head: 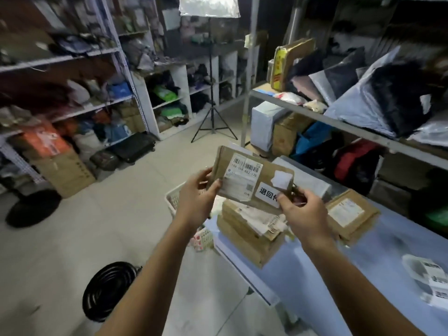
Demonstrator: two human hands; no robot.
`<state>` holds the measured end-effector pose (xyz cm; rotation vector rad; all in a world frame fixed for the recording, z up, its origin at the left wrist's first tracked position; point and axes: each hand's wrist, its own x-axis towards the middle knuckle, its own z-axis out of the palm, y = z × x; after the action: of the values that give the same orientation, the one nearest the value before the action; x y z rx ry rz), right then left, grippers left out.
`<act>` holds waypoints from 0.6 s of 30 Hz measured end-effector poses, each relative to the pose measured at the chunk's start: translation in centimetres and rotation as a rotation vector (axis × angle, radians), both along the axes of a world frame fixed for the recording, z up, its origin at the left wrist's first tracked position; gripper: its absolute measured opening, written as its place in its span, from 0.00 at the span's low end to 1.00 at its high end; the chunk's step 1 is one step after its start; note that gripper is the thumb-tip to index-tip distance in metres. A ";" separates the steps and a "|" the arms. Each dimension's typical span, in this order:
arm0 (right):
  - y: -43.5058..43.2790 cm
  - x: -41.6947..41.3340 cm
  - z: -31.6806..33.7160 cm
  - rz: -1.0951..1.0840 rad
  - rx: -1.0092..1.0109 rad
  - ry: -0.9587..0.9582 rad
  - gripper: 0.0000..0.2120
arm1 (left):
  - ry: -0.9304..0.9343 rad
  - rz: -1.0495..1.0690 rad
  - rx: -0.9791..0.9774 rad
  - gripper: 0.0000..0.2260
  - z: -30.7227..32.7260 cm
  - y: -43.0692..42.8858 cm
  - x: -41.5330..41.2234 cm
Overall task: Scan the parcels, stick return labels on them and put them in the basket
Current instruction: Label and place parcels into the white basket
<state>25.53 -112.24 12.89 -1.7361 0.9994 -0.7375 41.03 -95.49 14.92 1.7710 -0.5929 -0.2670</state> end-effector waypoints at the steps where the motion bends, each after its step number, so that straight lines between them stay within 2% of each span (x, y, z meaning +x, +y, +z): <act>1: 0.0 2.2 0.1 0.016 -0.001 -0.002 0.06 | 0.010 -0.008 0.006 0.16 0.1 0.1 2.3; 7: -3.3 16.0 -2.0 0.086 0.054 0.029 0.10 | 0.022 -0.043 0.106 0.16 -2.1 -1.6 16.3; 10: -5.7 22.9 -3.6 0.120 0.085 0.051 0.16 | 0.053 -0.055 0.171 0.16 -4.0 -3.4 23.2; 14: -8.2 30.7 -6.3 0.155 0.158 0.129 0.13 | 0.135 -0.066 0.219 0.16 -6.9 -6.1 31.0; 18: -10.3 37.8 -9.6 0.144 0.235 0.280 0.14 | 0.250 -0.133 0.282 0.17 -10.8 -8.9 38.6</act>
<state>63.35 -122.54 3.25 -1.7104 1.0867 -0.2762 79.67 -104.43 4.08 1.9309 -0.5110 -0.6816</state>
